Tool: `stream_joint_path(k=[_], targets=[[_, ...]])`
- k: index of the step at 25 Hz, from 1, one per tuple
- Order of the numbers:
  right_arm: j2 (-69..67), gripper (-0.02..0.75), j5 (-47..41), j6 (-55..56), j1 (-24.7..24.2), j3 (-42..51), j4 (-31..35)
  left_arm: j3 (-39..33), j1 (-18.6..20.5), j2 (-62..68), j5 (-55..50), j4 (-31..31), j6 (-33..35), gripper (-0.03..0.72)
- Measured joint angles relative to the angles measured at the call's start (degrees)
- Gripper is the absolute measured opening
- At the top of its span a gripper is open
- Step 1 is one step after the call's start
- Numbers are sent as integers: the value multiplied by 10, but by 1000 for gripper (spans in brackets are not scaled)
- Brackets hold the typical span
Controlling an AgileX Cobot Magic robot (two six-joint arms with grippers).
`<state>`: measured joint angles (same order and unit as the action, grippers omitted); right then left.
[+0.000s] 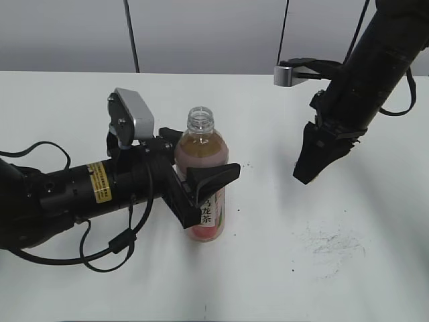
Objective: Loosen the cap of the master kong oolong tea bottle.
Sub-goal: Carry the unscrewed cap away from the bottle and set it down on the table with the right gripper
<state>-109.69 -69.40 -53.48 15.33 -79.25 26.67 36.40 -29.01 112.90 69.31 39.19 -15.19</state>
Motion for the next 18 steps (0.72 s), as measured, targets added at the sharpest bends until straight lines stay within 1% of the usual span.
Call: stream_joint_path(k=[4,7,10,15,18], targets=[[0,273,0,7,0,0,0,0,0,0,0,0,0,445],[0,273,0,23,0,0,-15,0,0,0,0,0,0,445],[0,273,0,55,0,0,-54,0,0,0,0,0,0,445],[-1,273,0,150,0,2,-129,0,0,0,0,0,0,445],[-6,273,10,194,0,19,-149,0,0,0,0,0,0,445]])
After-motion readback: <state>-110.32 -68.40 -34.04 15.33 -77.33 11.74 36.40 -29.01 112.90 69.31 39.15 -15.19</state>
